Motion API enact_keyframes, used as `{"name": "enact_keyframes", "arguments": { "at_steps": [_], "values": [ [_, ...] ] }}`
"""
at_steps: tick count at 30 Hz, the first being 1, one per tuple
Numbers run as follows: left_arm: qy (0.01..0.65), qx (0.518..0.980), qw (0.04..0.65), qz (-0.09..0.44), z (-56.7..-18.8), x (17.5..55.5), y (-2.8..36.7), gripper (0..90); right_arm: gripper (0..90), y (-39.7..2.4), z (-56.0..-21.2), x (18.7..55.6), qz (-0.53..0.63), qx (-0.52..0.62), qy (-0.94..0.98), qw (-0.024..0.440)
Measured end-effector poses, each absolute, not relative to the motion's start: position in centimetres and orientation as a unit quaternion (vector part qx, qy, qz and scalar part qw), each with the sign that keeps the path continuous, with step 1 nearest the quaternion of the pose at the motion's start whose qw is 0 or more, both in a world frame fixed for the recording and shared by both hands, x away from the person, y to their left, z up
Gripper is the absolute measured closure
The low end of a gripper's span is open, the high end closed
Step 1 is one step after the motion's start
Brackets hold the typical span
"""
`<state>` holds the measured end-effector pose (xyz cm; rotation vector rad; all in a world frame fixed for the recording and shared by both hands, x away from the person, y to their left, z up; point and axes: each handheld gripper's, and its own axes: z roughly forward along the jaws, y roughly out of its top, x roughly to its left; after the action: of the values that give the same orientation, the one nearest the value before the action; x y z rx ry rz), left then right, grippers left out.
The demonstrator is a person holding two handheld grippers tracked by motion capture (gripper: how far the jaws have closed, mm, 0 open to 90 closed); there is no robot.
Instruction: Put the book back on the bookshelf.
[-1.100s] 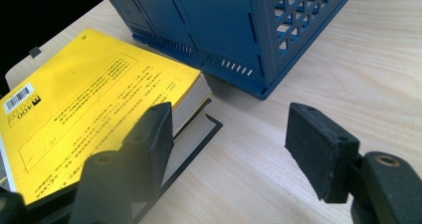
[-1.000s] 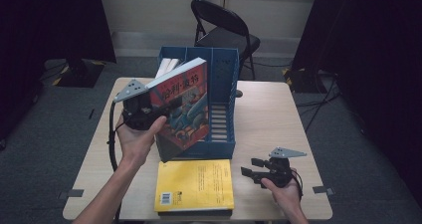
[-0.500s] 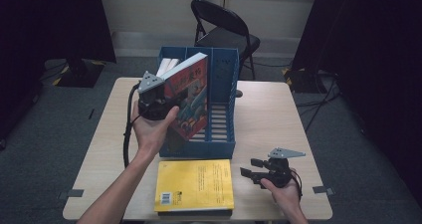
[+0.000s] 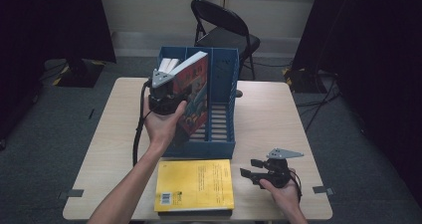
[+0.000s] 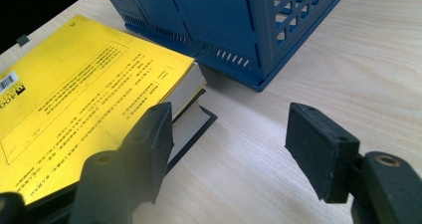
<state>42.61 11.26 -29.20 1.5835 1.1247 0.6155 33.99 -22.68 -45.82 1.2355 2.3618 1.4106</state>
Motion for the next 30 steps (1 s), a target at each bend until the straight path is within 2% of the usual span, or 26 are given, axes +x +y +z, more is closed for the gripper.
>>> {"name": "enact_keyframes", "arguments": {
  "at_steps": [4, 11, 17, 30],
  "values": [
    [0.478, 0.657, 0.528, 0.247, -29.5, 43.5, 11.0, 74.6, 34.9, -22.6, -45.9, 34.0, 0.465, 0.409, 0.783, 0.062],
    [0.487, 0.645, 0.522, 0.273, -30.2, 45.1, 10.6, 74.7, 34.9, -22.6, -45.9, 34.0, 0.465, 0.408, 0.784, 0.060],
    [0.503, 0.627, 0.530, 0.271, -30.3, 46.2, 10.6, 74.7, 34.9, -22.6, -46.0, 34.0, 0.464, 0.406, 0.785, 0.059],
    [0.487, 0.628, 0.541, 0.276, -31.5, 46.7, 9.9, 74.6, 34.9, -22.5, -46.1, 33.9, 0.458, 0.401, 0.792, 0.055]
  ]
}}
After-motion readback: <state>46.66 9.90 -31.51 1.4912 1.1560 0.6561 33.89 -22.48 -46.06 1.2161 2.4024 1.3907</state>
